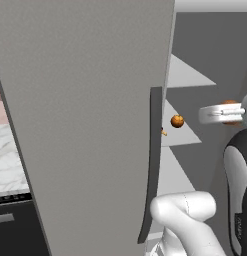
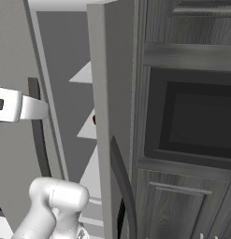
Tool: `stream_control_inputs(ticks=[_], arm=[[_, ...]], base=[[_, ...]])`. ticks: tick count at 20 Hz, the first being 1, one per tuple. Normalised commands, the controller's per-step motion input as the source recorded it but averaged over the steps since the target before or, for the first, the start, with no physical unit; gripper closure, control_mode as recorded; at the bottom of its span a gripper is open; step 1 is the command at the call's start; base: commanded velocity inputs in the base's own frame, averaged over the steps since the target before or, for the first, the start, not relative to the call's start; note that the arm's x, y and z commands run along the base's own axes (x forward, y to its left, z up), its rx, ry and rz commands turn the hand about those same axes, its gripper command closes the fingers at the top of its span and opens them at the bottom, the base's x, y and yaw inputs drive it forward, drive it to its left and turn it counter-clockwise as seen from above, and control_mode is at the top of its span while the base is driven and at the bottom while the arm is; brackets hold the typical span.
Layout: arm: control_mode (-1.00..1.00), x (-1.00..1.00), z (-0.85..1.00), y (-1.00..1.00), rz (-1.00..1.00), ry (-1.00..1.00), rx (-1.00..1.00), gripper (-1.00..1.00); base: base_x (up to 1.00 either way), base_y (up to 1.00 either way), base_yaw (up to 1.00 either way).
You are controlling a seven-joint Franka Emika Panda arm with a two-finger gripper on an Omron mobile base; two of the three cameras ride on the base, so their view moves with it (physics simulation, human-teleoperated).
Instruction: Take the tangerine, steak, and orange from the freezer and place them in the bowl on the counter.
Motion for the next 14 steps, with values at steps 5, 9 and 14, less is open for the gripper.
stream_control_inputs(ticks=[5, 9, 14], arm=[[-1.0, -0.17, 0.0, -0.01, 0.0, 0.0, 0.0, 1.0], [-1.0, -0.07, -0.07, -0.01, 0.0, 0.0, 0.0, 1.0], [-1.0, -0.13, -0.21, -0.09, 0.01, 0.0, 0.06, 1.0]], base=[[0.0, 0.0, 0.0], [0.0, 0.0, 0.0], [0.0, 0.0, 0.0]])
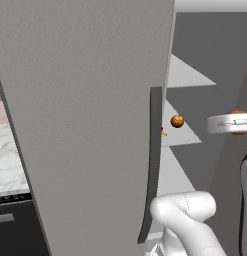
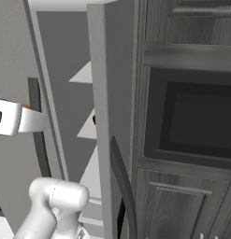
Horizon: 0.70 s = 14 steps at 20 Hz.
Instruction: Take the tangerine, steak, and orange from the freezer and place them in the bowl on the counter.
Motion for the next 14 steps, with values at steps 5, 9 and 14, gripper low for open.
stream_control_inputs(ticks=[5, 9, 14], arm=[[-1.0, 0.0, -0.15, 0.0, 0.0, 0.0, 0.0, 1.0], [-1.0, 0.0, -0.08, 0.06, 0.0, 0.0, 0.0, 1.0], [1.0, 0.0, -0.08, 0.08, 0.0, 0.0, 0.0, 1.0]], base=[[0.0, 0.0, 0.0], [0.0, 0.0, 0.0], [-0.02, 0.05, 0.0]])
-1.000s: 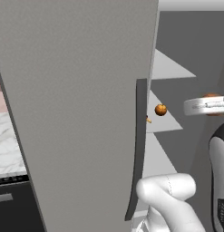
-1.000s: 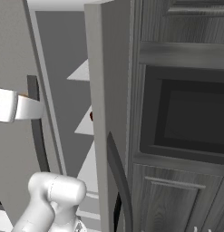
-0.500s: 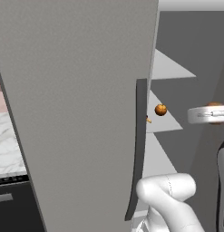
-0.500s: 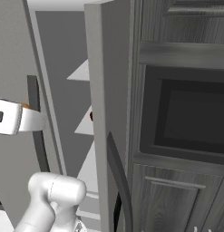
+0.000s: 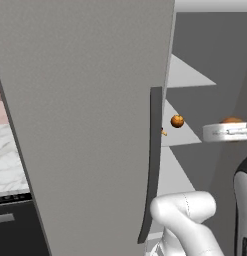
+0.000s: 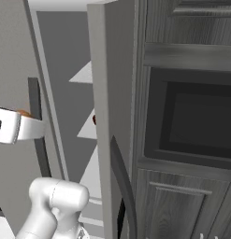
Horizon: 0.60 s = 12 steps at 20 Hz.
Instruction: Take the tangerine, steak, and orange from the freezer and place them in the bowl on the counter.
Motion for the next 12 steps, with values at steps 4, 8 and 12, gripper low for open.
stream_control_inputs(ticks=[4, 8, 12], arm=[[1.0, 0.0, 0.0, 0.0, 0.0, 0.0, 0.0, 1.0], [1.0, 0.0, 0.0, 0.0, 0.0, 0.0, 0.0, 1.0], [1.0, 0.0, 0.0, 0.0, 0.0, 0.0, 0.0, 1.0]], base=[[-0.31, 0.67, 0.01], [-0.42, 1.0, 0.06], [-0.38, 1.0, 0.07]])
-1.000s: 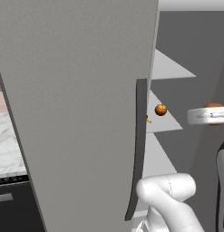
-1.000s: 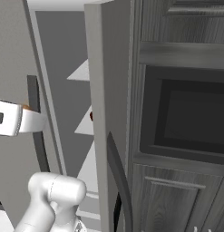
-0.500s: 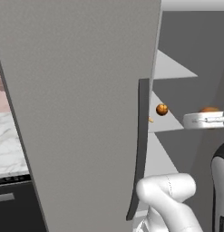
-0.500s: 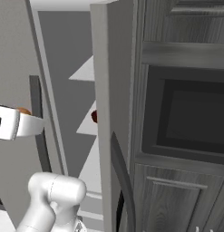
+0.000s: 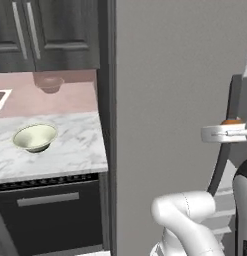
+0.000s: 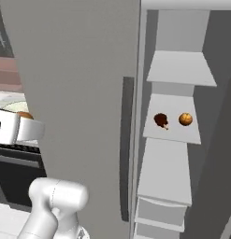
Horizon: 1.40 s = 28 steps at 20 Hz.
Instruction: Take the tangerine, steak, and orange from the freezer and place them in the bowl on the counter.
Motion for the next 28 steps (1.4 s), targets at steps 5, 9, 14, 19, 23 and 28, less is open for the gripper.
stream_control_inputs(ticks=[5, 9, 14, 19, 23, 28], arm=[[1.0, 0.0, 0.0, 0.0, 0.0, 0.0, 0.0, 1.0], [1.0, 0.0, 0.0, 0.0, 0.0, 0.0, 0.0, 1.0], [1.0, 0.0, 0.0, 0.0, 0.0, 0.0, 0.0, 1.0], [1.0, 0.0, 0.0, 0.0, 0.0, 0.0, 0.0, 1.0], [1.0, 0.0, 0.0, 0.0, 0.0, 0.0, 0.0, 1.0], [1.0, 0.0, 0.0, 0.0, 0.0, 0.0, 0.0, 1.0]], base=[[-0.2, 1.0, 0.04], [-0.02, 0.99, 0.02], [0.0, 0.98, 0.0], [0.06, 0.8, 0.0], [0.09, 0.43, 0.0], [0.34, 0.04, 0.0]])
